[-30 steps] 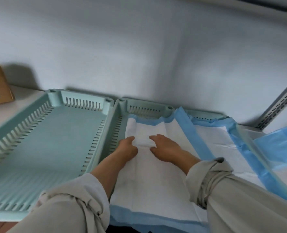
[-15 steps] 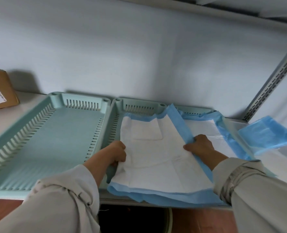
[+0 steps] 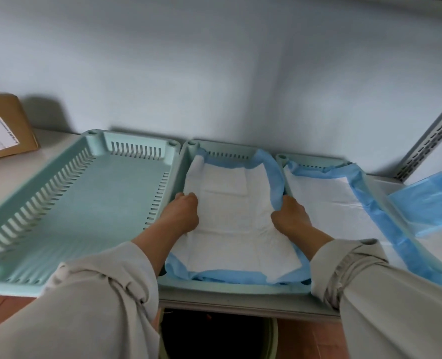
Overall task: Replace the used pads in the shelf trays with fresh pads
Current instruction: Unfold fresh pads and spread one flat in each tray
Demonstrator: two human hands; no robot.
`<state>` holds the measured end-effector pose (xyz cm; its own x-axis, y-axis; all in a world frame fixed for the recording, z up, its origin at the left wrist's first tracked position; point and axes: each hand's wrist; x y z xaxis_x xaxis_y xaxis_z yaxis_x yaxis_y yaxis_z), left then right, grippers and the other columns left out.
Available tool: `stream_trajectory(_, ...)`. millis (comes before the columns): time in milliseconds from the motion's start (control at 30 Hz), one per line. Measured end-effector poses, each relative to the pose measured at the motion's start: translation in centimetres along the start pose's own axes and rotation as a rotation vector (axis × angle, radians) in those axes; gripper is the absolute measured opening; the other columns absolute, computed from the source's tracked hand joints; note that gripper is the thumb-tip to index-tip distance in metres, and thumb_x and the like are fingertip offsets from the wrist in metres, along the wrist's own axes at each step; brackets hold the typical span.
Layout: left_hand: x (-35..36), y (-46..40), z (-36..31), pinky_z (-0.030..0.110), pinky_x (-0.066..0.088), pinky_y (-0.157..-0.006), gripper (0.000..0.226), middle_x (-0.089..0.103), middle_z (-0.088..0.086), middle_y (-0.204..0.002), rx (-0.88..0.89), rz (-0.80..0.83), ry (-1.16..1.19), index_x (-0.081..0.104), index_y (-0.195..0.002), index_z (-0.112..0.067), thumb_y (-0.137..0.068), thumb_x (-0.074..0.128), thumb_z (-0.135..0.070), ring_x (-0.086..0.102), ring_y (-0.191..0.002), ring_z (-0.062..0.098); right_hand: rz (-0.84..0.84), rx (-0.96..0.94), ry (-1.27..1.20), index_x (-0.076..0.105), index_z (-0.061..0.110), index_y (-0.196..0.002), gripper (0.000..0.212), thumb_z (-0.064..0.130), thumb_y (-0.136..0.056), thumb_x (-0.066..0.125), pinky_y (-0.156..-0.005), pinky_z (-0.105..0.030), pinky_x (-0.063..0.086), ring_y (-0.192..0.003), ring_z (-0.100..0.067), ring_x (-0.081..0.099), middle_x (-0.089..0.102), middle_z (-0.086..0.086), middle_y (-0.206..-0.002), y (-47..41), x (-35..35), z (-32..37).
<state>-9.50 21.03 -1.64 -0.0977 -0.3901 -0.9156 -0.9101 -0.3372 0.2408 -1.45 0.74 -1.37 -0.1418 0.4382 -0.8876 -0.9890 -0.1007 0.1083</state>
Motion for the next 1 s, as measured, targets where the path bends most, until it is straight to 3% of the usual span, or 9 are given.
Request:
stream_trajectory(167, 0.3, 0.3, -0.2, 0.039, 0.044, -0.099, 0.036, 0.045, 0.016, -0.131, -0.004, -0.053, -0.100, 0.050, -0.124, -0.002, -0.089, 0.043, 0.002, 0.052, -0.119, 0.033, -0.007, -0.026, -0.049, 0.042, 0.010, -0.091, 0.010, 0.001, -0.086, 0.043, -0.077, -0.027, 0.035, -0.097, -0.029, 0.053, 0.048, -0.008, -0.096, -0.2, 0.6, -0.4)
stream_trajectory(267, -0.2, 0.4, -0.7, 0.039, 0.047, -0.094, 0.036, 0.048, 0.014, -0.127, -0.026, -0.137, -0.183, 0.052, -0.125, 0.000, -0.090, 0.047, 0.003, 0.055, -0.116, 0.033, -0.101, -0.081, -0.060, 0.040, 0.009, -0.083, 0.012, -0.002, -0.083, 0.040, -0.073, -0.027, 0.035, -0.081, -0.023, 0.046, 0.045, -0.004, -0.085, -0.4, 1.0, -0.2)
stream_trajectory(400, -0.4, 0.7, -1.1, 0.041, 0.044, -0.098, 0.045, 0.040, 0.017, -0.137, -0.064, -0.115, -0.269, 0.044, -0.134, 0.002, -0.089, 0.048, 0.003, 0.050, -0.123, 0.035, -0.066, -0.111, -0.034, 0.036, 0.011, -0.074, 0.018, -0.002, -0.085, 0.041, -0.073, -0.028, 0.036, -0.083, -0.022, 0.047, 0.046, -0.003, -0.082, -0.6, 1.6, 0.0)
stream_trajectory(500, 0.0, 0.6, -1.3, 0.044, 0.036, -0.107, 0.060, 0.003, 0.019, -0.157, -0.035, -0.090, -0.319, 0.029, -0.145, -0.003, -0.089, 0.051, 0.002, 0.029, -0.139, 0.036, 0.033, -0.078, 0.004, 0.041, 0.009, -0.090, 0.005, 0.005, -0.089, 0.044, -0.076, -0.027, 0.037, -0.088, -0.022, 0.049, 0.054, -0.010, -0.102, -0.5, 1.9, 0.0)
stream_trajectory(533, 0.1, 0.6, -1.5, 0.044, 0.032, -0.110, 0.062, -0.002, 0.018, -0.158, 0.005, -0.101, -0.343, 0.028, -0.145, -0.006, -0.089, 0.052, 0.000, 0.021, -0.143, 0.035, 0.041, -0.075, 0.008, 0.044, 0.007, -0.102, 0.012, 0.007, -0.090, 0.044, -0.077, -0.027, 0.037, -0.093, -0.024, 0.052, 0.056, -0.013, -0.111, -0.4, 1.8, 0.0)
stream_trajectory(667, 0.4, 1.1, -2.3, 0.039, 0.043, -0.104, 0.048, 0.039, 0.011, -0.143, 0.090, -0.026, -0.362, 0.045, -0.137, -0.014, -0.090, 0.050, -0.002, 0.044, -0.129, 0.029, -0.056, -0.191, 0.188, 0.017, 0.014, -0.149, 0.065, 0.009, -0.090, 0.044, -0.096, -0.036, 0.038, -0.125, -0.030, 0.042, 0.039, -0.014, -0.141, 0.7, 0.5, 0.1)
stream_trajectory(767, 0.9, 1.8, -2.2, 0.038, 0.043, -0.105, 0.053, 0.043, 0.011, -0.143, 0.044, 0.186, -0.413, 0.042, -0.140, -0.013, -0.090, 0.059, -0.010, 0.048, -0.128, 0.029, -0.066, -0.357, 0.303, 0.034, 0.021, -0.143, 0.057, 0.006, -0.089, 0.046, -0.099, -0.036, 0.040, -0.125, -0.026, 0.043, 0.041, -0.008, -0.139, 2.7, 0.0, 1.2)
stream_trajectory(867, 1.2, 2.7, -1.7, 0.041, 0.039, -0.109, 0.077, 0.026, 0.011, -0.148, 0.018, 0.340, -0.483, 0.032, -0.145, -0.013, -0.081, 0.074, -0.020, 0.042, -0.132, 0.034, 0.168, -0.396, 0.364, 0.057, 0.024, -0.119, 0.037, 0.005, -0.088, 0.051, -0.093, -0.035, 0.047, -0.111, -0.021, 0.056, 0.056, -0.003, -0.124, 5.2, 0.6, 1.5)
stream_trajectory(1000, 1.2, 3.6, -1.3, 0.042, 0.037, -0.110, 0.094, 0.011, 0.012, -0.151, 0.036, 0.389, -0.537, 0.018, -0.150, -0.016, -0.078, 0.077, -0.022, 0.031, -0.137, 0.036, 0.417, -0.398, 0.697, 0.057, 0.014, -0.114, 0.025, 0.008, -0.090, 0.049, -0.093, -0.037, 0.048, -0.110, -0.028, 0.057, 0.057, -0.011, -0.122, 6.9, 1.9, 0.4)
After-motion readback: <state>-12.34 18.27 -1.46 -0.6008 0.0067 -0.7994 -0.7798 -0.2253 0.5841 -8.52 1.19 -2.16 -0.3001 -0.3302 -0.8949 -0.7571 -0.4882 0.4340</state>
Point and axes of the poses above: each hand's wrist, its own y-axis away from the middle knuckle, its own x-axis out of the palm, z = x × y
